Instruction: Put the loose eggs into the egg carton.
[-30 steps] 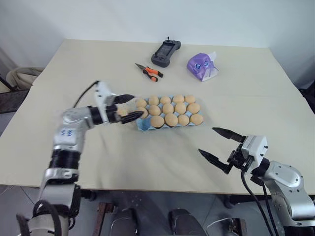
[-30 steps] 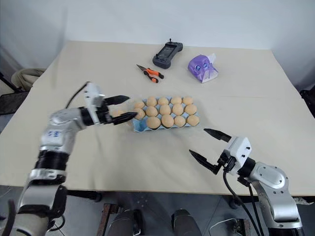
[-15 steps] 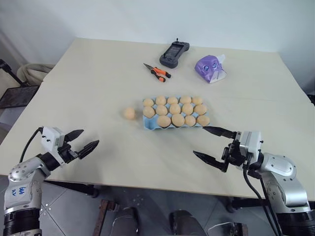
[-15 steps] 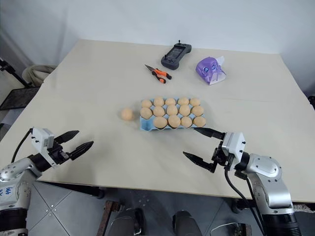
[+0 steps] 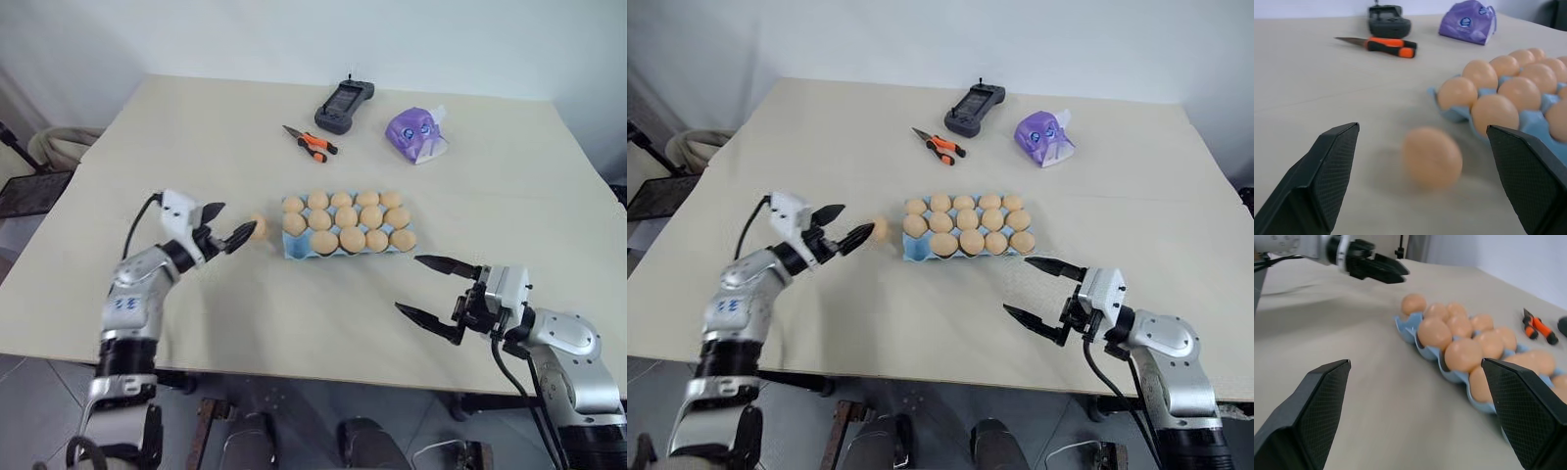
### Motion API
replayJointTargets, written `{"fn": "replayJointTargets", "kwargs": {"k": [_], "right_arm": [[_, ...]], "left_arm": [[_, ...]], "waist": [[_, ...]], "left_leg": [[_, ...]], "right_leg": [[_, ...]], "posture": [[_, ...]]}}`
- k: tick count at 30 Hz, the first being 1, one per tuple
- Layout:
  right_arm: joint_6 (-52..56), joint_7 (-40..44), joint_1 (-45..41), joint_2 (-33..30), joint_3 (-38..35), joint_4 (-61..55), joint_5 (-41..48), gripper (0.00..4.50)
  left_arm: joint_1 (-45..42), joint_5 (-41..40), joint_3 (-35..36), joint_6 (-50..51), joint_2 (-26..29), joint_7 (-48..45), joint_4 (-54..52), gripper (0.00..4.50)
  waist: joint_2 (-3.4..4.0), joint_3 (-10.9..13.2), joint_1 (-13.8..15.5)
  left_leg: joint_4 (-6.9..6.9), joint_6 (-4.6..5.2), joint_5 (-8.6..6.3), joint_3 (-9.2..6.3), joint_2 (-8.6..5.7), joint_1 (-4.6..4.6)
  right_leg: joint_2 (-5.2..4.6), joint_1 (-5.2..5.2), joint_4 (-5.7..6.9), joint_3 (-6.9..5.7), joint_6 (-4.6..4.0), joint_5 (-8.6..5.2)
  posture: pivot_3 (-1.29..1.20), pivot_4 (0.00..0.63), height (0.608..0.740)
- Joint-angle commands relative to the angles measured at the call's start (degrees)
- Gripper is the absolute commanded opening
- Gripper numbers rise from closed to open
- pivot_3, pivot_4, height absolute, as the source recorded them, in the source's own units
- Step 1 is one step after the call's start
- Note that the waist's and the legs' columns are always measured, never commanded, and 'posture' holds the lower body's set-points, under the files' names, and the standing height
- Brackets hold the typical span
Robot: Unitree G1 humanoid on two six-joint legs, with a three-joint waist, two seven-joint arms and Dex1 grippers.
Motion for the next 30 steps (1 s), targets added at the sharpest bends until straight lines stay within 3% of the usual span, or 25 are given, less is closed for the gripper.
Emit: {"fn": "replayJointTargets", "kwargs": {"k": [1, 9, 12, 16, 18, 22, 26, 30], "right_arm": [[-0.86, -1.17, 1.27, -0.73, -1.86, -2.76, 0.03, 4.50], [-0.48, -4.00, 3.51, 0.21, -1.53, -5.54, -0.56, 4.50], [-0.44, -4.54, 3.75, 0.26, -1.25, -5.84, -0.68, 4.50], [-0.30, -4.98, 3.03, 0.30, -0.89, -5.58, -0.81, 4.50], [-0.31, -4.96, 2.66, 0.23, -0.82, -5.28, -0.84, 4.50], [-0.39, -4.93, 2.27, 0.11, -0.70, -4.89, -1.02, 4.50], [-0.47, -4.76, 2.35, -0.10, -0.85, -4.61, -1.34, 4.50], [-0.32, -5.14, 2.34, -0.10, -0.85, -5.00, -1.73, 4.50]], "left_arm": [[-5.93, 3.20, -2.12, -2.67, -1.72, 2.43, 7.37, 4.38], [-9.93, 7.61, -5.09, -4.85, -1.93, 3.99, 16.27, 4.38], [-8.92, 8.86, -5.76, -4.43, -1.67, 4.57, 15.93, 3.84], [-7.49, 8.88, -5.56, -2.77, -0.54, 4.30, 13.56, 2.48], [-6.79, 7.35, -4.68, -3.51, -0.39, 2.90, 11.79, 2.00], [-5.42, 2.66, -3.07, -7.70, -0.19, -4.14, 6.19, 1.98], [-4.09, 0.18, -6.47, -8.05, 1.13, -15.26, 0.20, 1.98], [-5.06, 4.13, -11.85, -7.79, 0.77, -17.47, 0.32, 1.98]], "waist": [[0.00, 0.00, -0.10], [0.00, 0.00, -0.72], [0.00, 0.00, -0.68], [0.00, 0.00, -0.89], [0.00, 0.00, -0.90], [0.00, 0.00, -0.81], [0.00, 0.00, -0.75], [0.02, -0.01, -0.63]], "left_leg": [[0.01, -0.01, 0.00, 0.01, 0.01, -0.01], [0.04, -0.13, -0.02, 0.01, 0.20, -0.02], [0.09, -0.14, -0.01, 0.00, 0.20, -0.03], [0.20, -0.14, -0.01, 0.01, 0.19, -0.01], [0.22, -0.18, 0.01, 0.00, 0.21, 0.00], [0.22, -0.21, 0.03, -0.04, 0.26, 0.00], [0.22, -0.21, 0.03, -0.04, 0.24, -0.01], [0.23, -0.21, 0.03, -0.03, 0.17, 0.00]], "right_leg": [[0.04, -0.02, -0.02, 0.01, 0.01, 0.00], [0.34, -0.05, -0.02, 0.08, 0.01, -0.01], [0.37, -0.05, 0.02, 0.08, 0.01, -0.01], [0.38, -0.05, 0.18, 0.11, 0.01, -0.01], [0.42, -0.05, 0.25, 0.11, 0.01, -0.01], [0.44, -0.05, 0.28, 0.09, 0.00, -0.01], [0.44, -0.04, 0.26, 0.08, 0.00, -0.01], [0.44, -0.01, 0.24, 0.09, 0.00, -0.01]], "posture": [[0.00, 0.150, 0.740], [0.00, 0.150, 0.740], [0.00, 0.150, 0.740], [0.00, 0.150, 0.740], [0.00, 0.150, 0.740], [0.00, 0.150, 0.740], [0.00, 0.150, 0.740], [0.00, 0.150, 0.740]]}}
